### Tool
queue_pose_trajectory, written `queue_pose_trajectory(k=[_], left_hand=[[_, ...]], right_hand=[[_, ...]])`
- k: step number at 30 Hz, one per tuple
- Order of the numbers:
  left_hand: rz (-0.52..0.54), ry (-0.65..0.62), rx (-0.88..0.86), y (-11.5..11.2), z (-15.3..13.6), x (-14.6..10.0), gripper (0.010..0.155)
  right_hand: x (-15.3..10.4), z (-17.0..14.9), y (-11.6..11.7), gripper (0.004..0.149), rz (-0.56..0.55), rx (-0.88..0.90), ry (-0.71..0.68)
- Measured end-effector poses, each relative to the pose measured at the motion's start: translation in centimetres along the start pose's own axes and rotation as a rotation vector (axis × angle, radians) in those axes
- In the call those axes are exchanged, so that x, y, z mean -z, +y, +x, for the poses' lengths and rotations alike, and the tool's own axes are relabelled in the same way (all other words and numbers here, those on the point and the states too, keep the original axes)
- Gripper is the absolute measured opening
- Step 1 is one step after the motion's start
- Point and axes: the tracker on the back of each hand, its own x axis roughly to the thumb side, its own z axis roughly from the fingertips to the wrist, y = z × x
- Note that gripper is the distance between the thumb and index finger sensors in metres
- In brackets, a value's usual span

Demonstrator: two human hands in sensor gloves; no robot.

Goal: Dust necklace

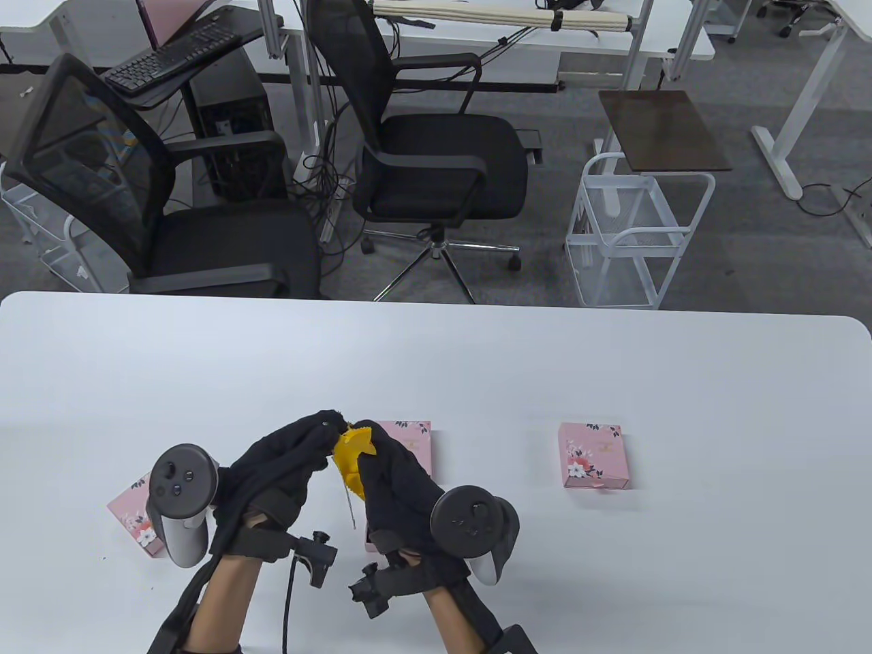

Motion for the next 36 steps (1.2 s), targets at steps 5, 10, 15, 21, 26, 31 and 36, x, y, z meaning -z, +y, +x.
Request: queue_pose_trajectory(k=[5, 10, 15, 21, 26, 31, 36], left_hand=[[-0.001, 0.013, -0.005, -0.4, 0.2, -0.1, 0.038], [-0.017, 0.005, 0.005, -1.0, 0.5, -0.3, 0.039], [-0.070, -0.010, -0.020, -2.0, 1.1, -0.7, 0.039], [-0.094, -0.049, 0.024, -3.2, 1.6, -1.1, 0.039], [-0.098, -0.037, 0.034, -3.5, 1.3, -1.0, 0.039], [-0.081, -0.057, 0.072, -3.5, 1.7, -1.2, 0.039], [-0.060, -0.095, 0.099, -3.1, 2.2, -1.3, 0.039]], right_hand=[[-0.1, 0.6, 0.2, 0.053, 0.000, -0.143, -0.053], [-0.4, 1.2, 0.4, 0.056, -0.094, -0.247, -0.051], [-0.9, 1.6, 0.3, 0.062, -0.219, -0.311, -0.049], [-1.0, 1.3, -0.2, 0.060, -0.282, -0.301, 0.007], [-1.0, 1.1, -0.1, 0.049, -0.305, -0.322, 0.043], [-0.8, 1.0, -0.5, 0.039, -0.291, -0.302, 0.051], [-0.4, 0.9, -0.8, 0.039, -0.181, -0.262, 0.024]])
